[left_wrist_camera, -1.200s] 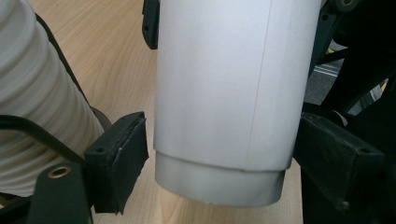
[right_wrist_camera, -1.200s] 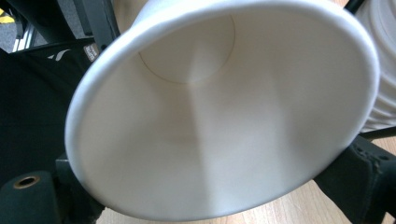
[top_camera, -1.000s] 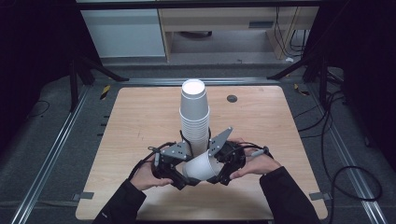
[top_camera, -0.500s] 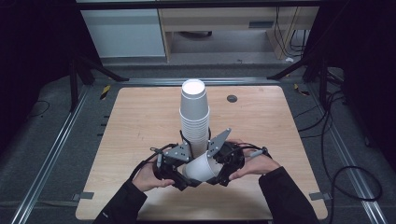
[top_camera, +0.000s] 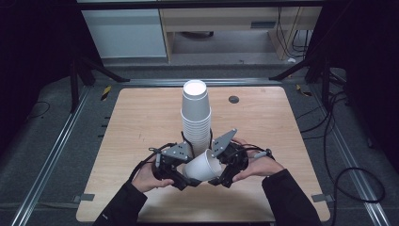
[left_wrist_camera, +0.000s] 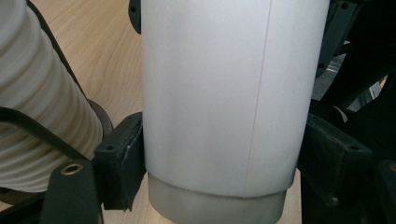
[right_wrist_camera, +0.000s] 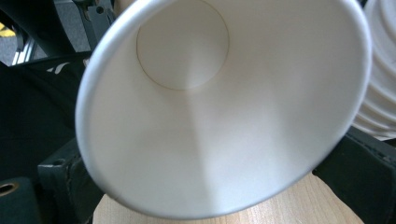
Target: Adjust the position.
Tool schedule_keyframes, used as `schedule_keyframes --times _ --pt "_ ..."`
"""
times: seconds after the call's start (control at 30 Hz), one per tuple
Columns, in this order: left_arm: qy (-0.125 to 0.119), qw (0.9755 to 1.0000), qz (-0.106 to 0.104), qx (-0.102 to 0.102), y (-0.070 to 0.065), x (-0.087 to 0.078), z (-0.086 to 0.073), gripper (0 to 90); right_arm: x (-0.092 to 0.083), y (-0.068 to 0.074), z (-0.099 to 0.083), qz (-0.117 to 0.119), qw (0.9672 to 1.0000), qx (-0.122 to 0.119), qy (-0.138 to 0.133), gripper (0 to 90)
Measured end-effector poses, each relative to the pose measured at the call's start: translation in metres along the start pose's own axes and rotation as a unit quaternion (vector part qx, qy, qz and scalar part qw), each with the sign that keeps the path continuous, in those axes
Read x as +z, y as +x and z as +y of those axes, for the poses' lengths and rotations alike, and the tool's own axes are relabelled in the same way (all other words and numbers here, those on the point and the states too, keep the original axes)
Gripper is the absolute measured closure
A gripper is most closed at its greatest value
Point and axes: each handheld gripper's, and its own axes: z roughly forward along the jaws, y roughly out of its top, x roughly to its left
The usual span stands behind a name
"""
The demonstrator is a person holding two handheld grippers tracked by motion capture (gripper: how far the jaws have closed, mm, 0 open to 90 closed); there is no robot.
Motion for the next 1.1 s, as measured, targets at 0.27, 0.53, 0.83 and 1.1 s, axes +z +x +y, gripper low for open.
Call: schedule_keyframes --times 0.27,0.53,0.83,1.1 --pt "0.006 1.0 0.004 0.0 0.001 0.001 -0.001 22.1 -0.006 -0.001 -0.001 -0.009 0.9998 0.009 -0.018 3.2" --pt "0.002 0.9998 0.015 -0.012 0.006 -0.003 -0.004 22.0 -0.023 0.0 -0.006 -0.03 0.9966 0.031 -0.07 3.0" --pt "-0.001 0.9995 0.031 -0.012 0.004 -0.004 -0.004 21.9 -0.046 0.005 -0.025 -0.08 0.9804 0.096 -0.152 3.4" --pt "-0.005 0.9993 0.036 -0.009 0.002 -0.002 -0.003 21.8 -0.048 0.013 -0.052 -0.073 0.9678 0.148 -0.19 6.4"
